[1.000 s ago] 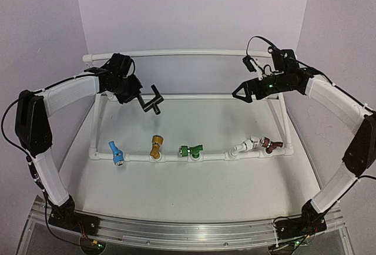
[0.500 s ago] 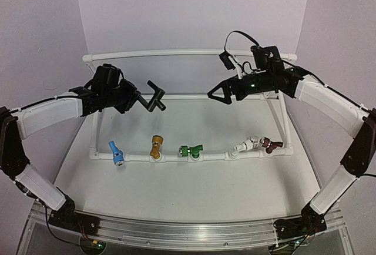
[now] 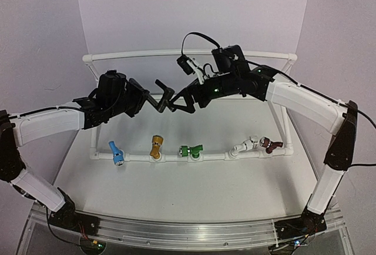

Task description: Install the water faucets

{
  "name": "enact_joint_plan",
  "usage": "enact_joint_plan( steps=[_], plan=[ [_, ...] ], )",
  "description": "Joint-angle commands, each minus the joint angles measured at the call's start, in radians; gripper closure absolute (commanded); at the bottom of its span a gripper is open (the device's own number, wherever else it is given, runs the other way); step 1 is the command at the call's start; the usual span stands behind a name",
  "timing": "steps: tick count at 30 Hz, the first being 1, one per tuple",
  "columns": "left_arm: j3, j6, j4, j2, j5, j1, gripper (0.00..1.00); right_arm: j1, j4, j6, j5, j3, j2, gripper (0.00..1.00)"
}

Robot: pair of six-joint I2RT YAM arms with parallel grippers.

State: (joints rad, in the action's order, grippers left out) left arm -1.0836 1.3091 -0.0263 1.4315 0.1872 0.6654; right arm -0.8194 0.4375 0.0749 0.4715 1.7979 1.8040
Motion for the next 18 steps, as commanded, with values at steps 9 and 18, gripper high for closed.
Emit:
enact_joint_plan(
  steps=[9, 18],
  plan=[
    [-0.008, -0.007, -0.167, -0.056, 0.038, 0.048, 1.00, -0.046, -0.022, -0.017, -0.096, 0.077, 0.072, 0.06],
    [-0.038, -0.106, -0.179, -0.046, -0.037, 0.061, 1.00, -0.053, -0.016, 0.044, -0.087, 0.048, 0.076, 0.30]
  ],
)
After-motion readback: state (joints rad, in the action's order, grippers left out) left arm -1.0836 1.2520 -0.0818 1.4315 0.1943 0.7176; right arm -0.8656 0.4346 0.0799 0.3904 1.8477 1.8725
